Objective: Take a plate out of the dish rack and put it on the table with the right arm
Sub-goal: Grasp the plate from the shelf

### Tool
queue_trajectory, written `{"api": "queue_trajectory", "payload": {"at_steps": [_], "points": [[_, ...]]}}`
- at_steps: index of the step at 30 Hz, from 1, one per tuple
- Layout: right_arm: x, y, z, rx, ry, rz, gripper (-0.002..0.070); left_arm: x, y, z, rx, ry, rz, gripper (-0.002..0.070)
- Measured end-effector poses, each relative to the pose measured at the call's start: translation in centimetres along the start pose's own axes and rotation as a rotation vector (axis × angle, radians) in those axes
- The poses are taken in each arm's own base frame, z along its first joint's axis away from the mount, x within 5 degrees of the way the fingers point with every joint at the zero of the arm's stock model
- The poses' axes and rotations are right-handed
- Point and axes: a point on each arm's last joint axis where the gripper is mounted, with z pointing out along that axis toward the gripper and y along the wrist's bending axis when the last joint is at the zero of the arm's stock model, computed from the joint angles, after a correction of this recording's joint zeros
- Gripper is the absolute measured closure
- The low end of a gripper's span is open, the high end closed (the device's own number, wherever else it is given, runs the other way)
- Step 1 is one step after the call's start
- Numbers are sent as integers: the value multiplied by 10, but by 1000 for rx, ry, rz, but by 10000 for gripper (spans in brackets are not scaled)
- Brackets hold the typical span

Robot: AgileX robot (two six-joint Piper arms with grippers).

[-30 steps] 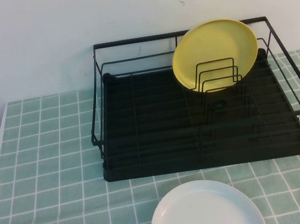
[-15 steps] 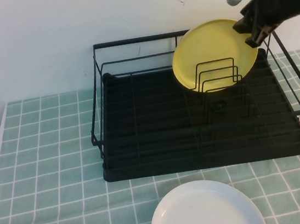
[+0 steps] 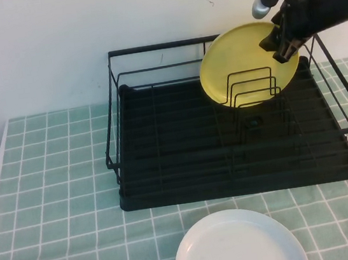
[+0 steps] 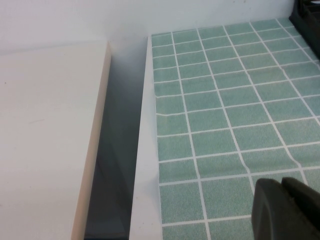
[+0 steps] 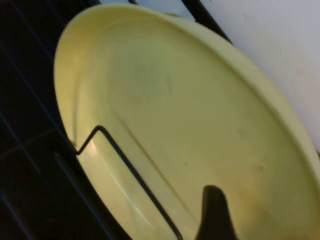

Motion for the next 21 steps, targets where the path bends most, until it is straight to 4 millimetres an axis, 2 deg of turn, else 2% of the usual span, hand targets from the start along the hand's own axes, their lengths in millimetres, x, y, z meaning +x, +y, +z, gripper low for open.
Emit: {"api": "queue_trajectory", "payload": {"at_steps": [2, 4, 6, 9, 11, 21], "points": [[3, -1, 5, 14, -1, 3, 255, 0, 0, 0, 0, 0, 0, 678], [3, -2, 8, 34, -8, 4, 298, 0, 0, 0, 0, 0, 0, 678], [3, -4, 9, 58, -16, 5, 372, 0, 0, 0, 0, 0, 0, 678], [2, -7, 9, 97, -35, 7, 538, 0, 0, 0, 0, 0, 0, 678], [1, -9, 9, 110, -39, -7, 603, 0, 0, 0, 0, 0, 0, 678], [2, -9, 9, 111, -36, -21, 617, 0, 0, 0, 0, 0, 0, 678]]}}
